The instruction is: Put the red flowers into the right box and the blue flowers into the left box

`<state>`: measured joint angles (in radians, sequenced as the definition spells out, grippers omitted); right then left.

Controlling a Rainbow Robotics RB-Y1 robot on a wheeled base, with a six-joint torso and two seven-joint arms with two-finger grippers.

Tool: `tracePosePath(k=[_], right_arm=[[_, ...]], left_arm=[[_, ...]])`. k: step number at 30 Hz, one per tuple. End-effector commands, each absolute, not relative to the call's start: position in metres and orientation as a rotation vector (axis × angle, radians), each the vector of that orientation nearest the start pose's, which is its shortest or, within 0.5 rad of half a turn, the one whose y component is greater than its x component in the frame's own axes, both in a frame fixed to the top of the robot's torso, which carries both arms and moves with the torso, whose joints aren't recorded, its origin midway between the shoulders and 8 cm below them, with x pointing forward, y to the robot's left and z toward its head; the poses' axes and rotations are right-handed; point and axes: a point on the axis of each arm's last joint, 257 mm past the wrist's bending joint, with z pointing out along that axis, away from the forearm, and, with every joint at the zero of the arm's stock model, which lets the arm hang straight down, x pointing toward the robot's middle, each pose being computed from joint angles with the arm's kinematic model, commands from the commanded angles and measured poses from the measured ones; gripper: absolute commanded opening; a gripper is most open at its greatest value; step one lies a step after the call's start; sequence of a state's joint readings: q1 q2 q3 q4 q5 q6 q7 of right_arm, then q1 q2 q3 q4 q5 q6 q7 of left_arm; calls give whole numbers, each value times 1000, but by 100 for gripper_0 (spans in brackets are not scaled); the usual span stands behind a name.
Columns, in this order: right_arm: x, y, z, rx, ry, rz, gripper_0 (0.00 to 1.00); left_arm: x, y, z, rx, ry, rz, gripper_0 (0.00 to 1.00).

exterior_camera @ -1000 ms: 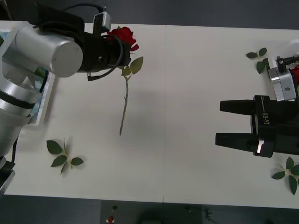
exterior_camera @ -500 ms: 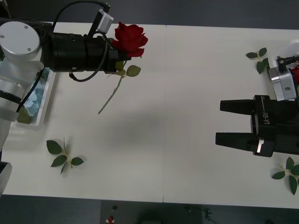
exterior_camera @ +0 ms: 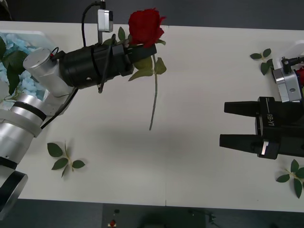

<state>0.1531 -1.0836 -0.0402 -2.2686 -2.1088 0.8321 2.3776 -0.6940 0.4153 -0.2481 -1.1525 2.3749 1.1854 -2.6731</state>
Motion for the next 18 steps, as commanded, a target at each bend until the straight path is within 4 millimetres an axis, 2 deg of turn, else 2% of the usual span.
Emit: tracePosePath(k=[1,5,9,18], right_arm=[[315,-124,-70,-956,1710,1015,100],[323,-126,-69,-942,1723,1055,100],[334,-120,-71,-935,1724,1095,100],[349,-102,-78,-948,1728,1126,100]], left_arm=[[449,-15,29,785,1153,-1689,0],[429,-27,39,751,1165,-1861,0],[419,-43,40,723,1204,-1945,0],[419,-87,44,604,1222,-2005,0]])
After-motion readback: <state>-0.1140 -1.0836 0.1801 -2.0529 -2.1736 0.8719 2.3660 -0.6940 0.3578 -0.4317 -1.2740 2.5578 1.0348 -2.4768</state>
